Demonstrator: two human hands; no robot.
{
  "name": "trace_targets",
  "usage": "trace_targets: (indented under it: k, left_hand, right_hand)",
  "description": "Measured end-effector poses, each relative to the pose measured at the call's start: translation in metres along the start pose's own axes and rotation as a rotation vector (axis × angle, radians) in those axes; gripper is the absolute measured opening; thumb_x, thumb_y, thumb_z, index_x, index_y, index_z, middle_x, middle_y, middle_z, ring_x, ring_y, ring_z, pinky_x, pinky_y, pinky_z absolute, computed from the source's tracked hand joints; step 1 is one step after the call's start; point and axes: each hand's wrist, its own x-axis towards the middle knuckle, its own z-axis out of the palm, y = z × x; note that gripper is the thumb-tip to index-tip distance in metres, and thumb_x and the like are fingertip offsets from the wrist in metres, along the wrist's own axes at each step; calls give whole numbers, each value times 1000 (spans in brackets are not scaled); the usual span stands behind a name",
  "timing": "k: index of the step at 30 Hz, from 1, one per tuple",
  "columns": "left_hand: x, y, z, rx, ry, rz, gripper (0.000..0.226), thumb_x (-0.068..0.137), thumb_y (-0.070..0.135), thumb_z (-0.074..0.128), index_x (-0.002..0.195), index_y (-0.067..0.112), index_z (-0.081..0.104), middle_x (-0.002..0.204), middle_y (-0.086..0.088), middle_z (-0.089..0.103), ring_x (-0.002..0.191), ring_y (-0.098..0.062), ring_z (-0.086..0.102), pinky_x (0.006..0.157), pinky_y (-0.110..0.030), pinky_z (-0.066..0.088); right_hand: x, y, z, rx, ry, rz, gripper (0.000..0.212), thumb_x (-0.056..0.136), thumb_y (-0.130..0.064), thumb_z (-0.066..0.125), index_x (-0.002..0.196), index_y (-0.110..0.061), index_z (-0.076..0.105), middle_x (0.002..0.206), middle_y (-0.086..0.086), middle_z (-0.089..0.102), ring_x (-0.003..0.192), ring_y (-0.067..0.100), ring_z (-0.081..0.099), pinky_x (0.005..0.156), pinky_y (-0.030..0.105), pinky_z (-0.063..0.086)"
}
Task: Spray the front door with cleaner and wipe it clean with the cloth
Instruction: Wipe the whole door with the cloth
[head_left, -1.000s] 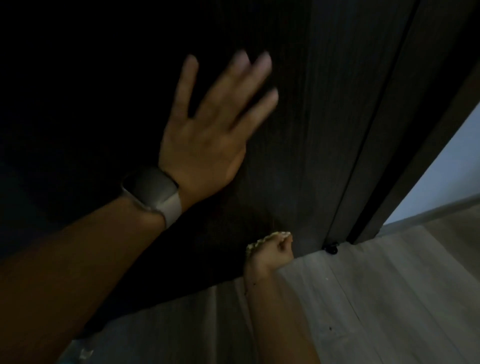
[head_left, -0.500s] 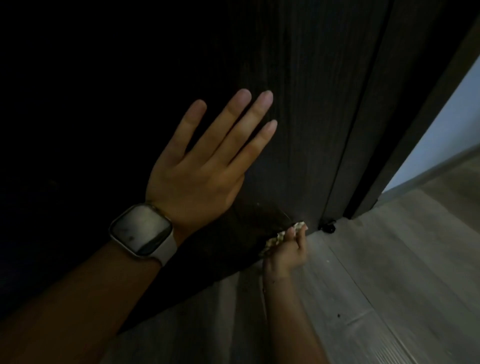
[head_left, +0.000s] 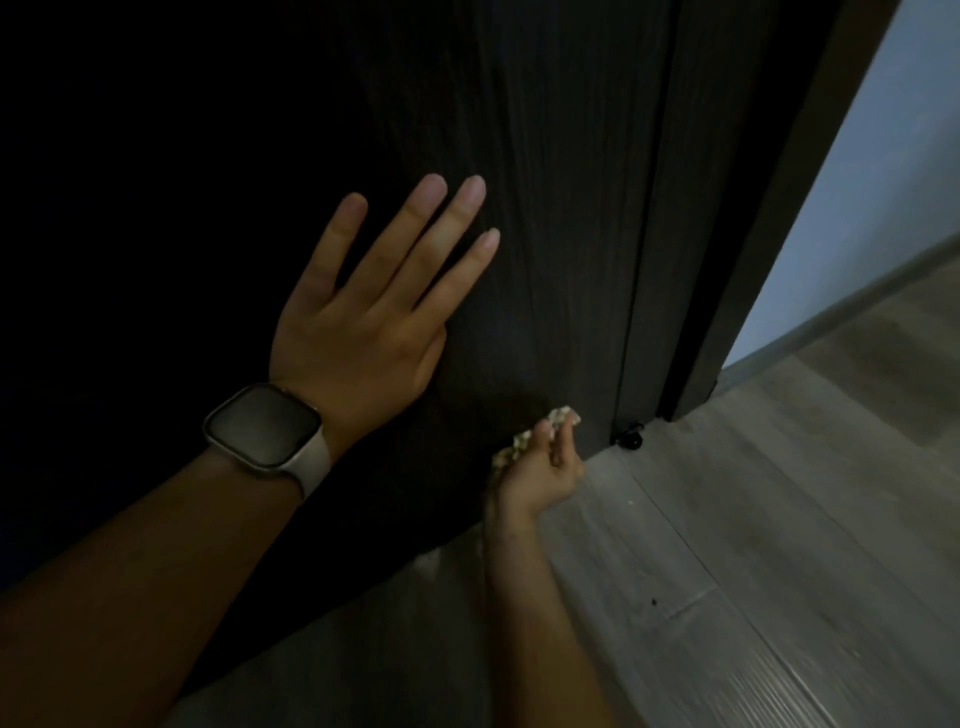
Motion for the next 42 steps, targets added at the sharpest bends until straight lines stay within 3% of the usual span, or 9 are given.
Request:
trace_targets:
  k: [3, 4, 8, 13, 17, 24, 33, 37, 42]
  left_hand:
    - [0, -1, 2, -14, -9, -6, 56, 95, 19, 43, 150, 19, 35, 157, -6, 30, 145, -22, 27, 116, -46, 16]
    - [-1, -2, 2, -6, -7, -6, 56, 95, 19, 43, 150, 19, 35, 157, -6, 30, 145, -22, 27, 116, -46, 16]
    - [0, -2, 2, 33, -18, -10, 57, 94, 19, 44, 150, 19, 35, 157, -6, 28, 145, -22, 23, 117, -45, 10]
    - [-1, -3, 1, 57, -60, -3, 58, 94, 21, 44, 151, 19, 31, 159, -6, 25, 146, -23, 20, 117, -45, 7]
    - [-2, -2, 1, 71, -71, -3, 58, 95, 24, 43, 152, 20, 30, 159, -6, 25, 146, -22, 20, 117, -45, 8]
    - [-1, -3, 3, 82, -55, 17, 56, 96, 23, 40, 151, 19, 31, 158, -7, 26, 145, -23, 21, 116, -45, 9]
    - [-10, 3, -9, -199, -122, 24, 56, 87, 15, 52, 143, 18, 47, 158, -9, 27, 147, -25, 21, 119, -48, 0]
    - [-71, -4, -22, -172, -139, 18, 61, 84, 15, 57, 144, 21, 46, 157, -6, 29, 146, -20, 23, 120, -48, -1]
    - [-148, -25, -26, -68, -172, -216, 65, 92, 26, 56, 152, 27, 30, 162, -1, 13, 150, -18, 10, 120, -49, -3]
  right_hand:
    - [0, -11, -2, 49, 68, 77, 34, 94, 6, 53, 128, 5, 56, 97, -2, 24, 83, -11, 60, 77, -1, 25]
    - [-11, -16, 3, 29, 59, 50, 33, 93, 5, 55, 127, 4, 58, 89, 9, 57, 79, -13, 60, 72, -2, 44]
    - [-70, -31, 25, -52, -146, -402, 41, 86, 6, 65, 116, -23, 64, 99, 4, 48, 92, 4, 57, 86, 8, 43]
    - [-71, -9, -6, -209, -427, -563, 35, 84, 13, 63, 114, -4, 68, 110, 14, 50, 107, 8, 59, 93, 16, 47]
    - [-19, -10, -31, -287, -204, -115, 29, 91, 7, 57, 113, -11, 63, 102, 0, 51, 81, -10, 58, 84, 33, 51]
    - [9, -38, 10, -239, -164, -557, 38, 85, 8, 64, 118, -10, 64, 105, -10, 47, 101, -2, 53, 94, 19, 48]
    - [-49, 20, -77, -994, -985, -591, 35, 74, -47, 76, 96, -22, 65, 98, -7, 58, 90, 5, 58, 75, 13, 46]
    - [-17, -14, -77, -760, -696, -800, 50, 93, -7, 56, 141, -17, 47, 120, -5, 46, 104, -8, 48, 86, 9, 42]
    - [30, -60, -14, -383, -326, -759, 44, 89, -10, 67, 130, -16, 53, 115, -13, 50, 109, 4, 55, 92, 28, 50]
